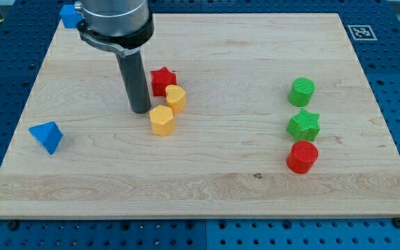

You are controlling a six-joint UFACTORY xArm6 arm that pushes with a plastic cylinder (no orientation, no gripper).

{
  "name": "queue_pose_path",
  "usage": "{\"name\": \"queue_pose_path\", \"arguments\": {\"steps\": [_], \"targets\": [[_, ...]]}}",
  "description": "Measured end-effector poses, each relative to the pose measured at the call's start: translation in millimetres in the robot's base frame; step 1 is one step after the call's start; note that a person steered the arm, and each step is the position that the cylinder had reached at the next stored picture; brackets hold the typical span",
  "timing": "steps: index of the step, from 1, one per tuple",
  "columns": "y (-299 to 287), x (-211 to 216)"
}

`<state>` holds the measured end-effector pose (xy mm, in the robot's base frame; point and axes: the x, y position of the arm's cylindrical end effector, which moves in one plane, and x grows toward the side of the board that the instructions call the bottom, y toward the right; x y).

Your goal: Place the red star towards the top left side of the yellow heart

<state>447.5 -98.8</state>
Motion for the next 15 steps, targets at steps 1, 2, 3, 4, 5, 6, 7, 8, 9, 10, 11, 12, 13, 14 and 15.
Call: {"name": "queue_pose_path", "arguments": {"steps": [1,2,3,4,5,6,7,8,9,10,11,12,13,14,15], "targets": [[22.3,0.0],[52.6,0.4],[49.6,-0.6],[29.6,-4.6],[9.7,-4.6],[-9.0,-5.6],[-15.6,-9.7],[-3.5,-4.7],[10.9,5.7],[14.0,6.3],[8.6,-6.3],[2.0,-29.4],[2.1,-45.4],[3.0,-48.7],[6.7,-47.2]]}}
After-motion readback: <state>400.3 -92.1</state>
